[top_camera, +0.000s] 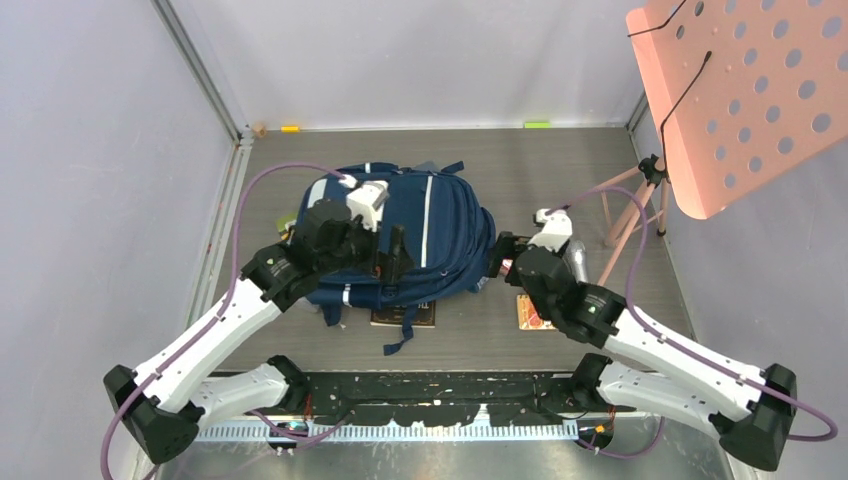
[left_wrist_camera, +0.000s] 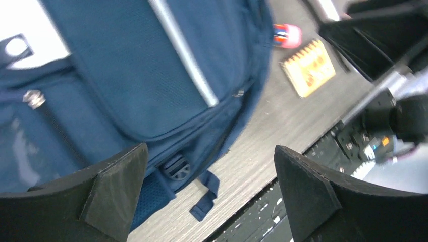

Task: Pack the student bag
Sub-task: Adjust the student bag at the center of the board.

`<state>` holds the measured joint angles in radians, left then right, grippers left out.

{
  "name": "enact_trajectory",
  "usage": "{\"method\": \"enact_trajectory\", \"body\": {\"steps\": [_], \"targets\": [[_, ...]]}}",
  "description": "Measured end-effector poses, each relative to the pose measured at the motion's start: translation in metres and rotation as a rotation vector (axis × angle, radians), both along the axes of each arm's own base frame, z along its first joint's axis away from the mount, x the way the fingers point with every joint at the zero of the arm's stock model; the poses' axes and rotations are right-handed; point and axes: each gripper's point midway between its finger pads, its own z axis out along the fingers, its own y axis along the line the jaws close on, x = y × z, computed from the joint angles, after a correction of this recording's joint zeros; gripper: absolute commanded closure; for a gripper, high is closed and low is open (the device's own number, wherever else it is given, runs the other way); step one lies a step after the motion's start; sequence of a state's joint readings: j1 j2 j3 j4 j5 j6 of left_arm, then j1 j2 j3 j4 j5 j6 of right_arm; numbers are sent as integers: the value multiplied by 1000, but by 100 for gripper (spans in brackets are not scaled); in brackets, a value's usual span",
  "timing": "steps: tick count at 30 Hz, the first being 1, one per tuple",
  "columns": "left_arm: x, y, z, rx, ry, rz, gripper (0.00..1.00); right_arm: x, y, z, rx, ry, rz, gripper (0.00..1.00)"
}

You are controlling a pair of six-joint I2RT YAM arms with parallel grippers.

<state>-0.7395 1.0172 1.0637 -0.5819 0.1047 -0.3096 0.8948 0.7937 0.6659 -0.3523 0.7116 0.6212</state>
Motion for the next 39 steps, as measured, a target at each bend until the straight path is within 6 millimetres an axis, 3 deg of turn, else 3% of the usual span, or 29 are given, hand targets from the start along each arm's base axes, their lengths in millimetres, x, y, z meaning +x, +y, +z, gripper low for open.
{"method": "enact_trajectory", "body": {"steps": [4,7,10,15,19,28,34,39], "targets": [[20,36,-25,-42,99,211,0,5,24,-8,-55,63,88,7],[32,74,-47,-66,173,385,0,13,38,-8,-68,101,139,7],[41,107,-48,-69,175,530,0,26,36,-10,-34,148,157,8],[32,151,-37,-45,62,707,0,56,15,-18,50,233,136,9],[17,178,-52,28,66,807,0,73,17,-20,71,270,158,9],[-17,191,-98,-10,170,920,3,100,38,-31,75,334,233,10],[-33,188,-109,-143,191,959,18,105,49,-40,80,372,275,11],[-36,173,-131,-239,269,955,19,111,51,-45,73,384,273,11]]}}
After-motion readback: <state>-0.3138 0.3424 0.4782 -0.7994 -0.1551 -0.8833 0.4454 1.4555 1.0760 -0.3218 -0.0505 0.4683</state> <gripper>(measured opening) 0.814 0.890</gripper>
